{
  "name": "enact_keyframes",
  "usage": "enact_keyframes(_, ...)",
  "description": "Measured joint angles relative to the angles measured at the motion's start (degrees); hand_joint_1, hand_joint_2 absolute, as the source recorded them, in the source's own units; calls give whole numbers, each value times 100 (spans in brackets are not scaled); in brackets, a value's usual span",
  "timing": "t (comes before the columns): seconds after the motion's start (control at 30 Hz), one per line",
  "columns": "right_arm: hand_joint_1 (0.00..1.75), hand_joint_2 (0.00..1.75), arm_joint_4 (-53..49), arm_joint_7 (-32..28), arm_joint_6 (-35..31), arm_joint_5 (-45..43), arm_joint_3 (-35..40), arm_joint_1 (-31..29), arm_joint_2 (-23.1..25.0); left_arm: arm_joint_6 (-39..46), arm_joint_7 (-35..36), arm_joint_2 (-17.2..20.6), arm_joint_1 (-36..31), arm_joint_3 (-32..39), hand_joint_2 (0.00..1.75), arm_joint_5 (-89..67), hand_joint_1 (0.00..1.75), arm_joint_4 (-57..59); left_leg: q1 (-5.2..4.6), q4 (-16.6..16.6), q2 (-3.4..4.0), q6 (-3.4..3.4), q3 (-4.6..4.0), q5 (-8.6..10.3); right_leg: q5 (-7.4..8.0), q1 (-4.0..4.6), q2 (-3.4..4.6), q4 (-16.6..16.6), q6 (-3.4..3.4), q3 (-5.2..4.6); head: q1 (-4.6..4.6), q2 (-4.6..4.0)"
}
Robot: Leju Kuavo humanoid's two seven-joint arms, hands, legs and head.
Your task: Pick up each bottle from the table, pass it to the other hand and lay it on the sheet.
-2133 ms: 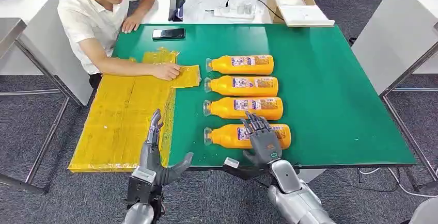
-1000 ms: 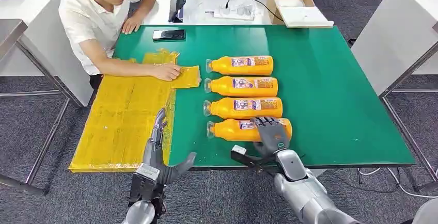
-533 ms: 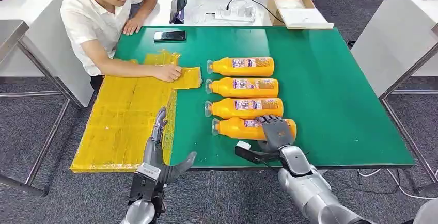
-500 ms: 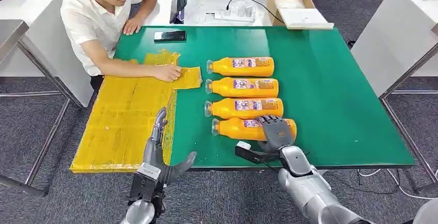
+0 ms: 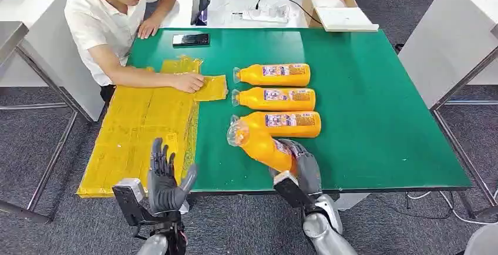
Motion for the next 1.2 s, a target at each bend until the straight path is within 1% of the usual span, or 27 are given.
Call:
enact_keyframes(0.2,175,175,-585,-146,-150,-240,118,147,70,-376,109,245,-13,-409,175,130,0,216,-3,0,-5,0,-29,1,2,-4,-5,-1,1,-29,0,0)
enact_keyframes(0.4,175,175,-581,-321,-166,-391,297,94,212,-685,129,455,-4,-791,175,-168,0,245,-3,0,-5,0,-48,0,2,-3,-6,-1,0,-45,0,0)
enact_keyframes(0.5,175,175,-438,-321,-28,-411,500,-24,315,-913,133,522,-10,-950,175,-369,0,245,-1,0,-4,0,-50,1,1,-2,-5,0,0,-48,0,-2)
enact_keyframes(0.67,175,175,99,-393,188,-135,985,-303,555,-1108,144,535,-61,-1038,175,-501,0,247,0,0,-4,-1,-49,2,1,-1,-5,0,0,-50,2,0)
enact_keyframes(0.83,175,175,508,-553,280,-24,1596,-346,850,-997,101,503,-144,-981,175,-451,0,247,1,0,-4,-1,-51,2,1,-1,-5,3,-1,-54,-2,-2)
enact_keyframes(1.03,175,175,650,-642,265,-76,2072,-277,973,-725,-127,402,-169,-789,175,-324,0,240,-1,0,-4,-1,-56,1,0,-3,-5,1,-1,-58,2,0)
enact_keyframes(1.2,175,175,678,-645,263,-153,2232,-267,990,-677,-217,365,-116,-710,175,-252,0,172,-2,0,-4,-1,-56,1,0,-3,-5,-1,-1,-59,0,-2)
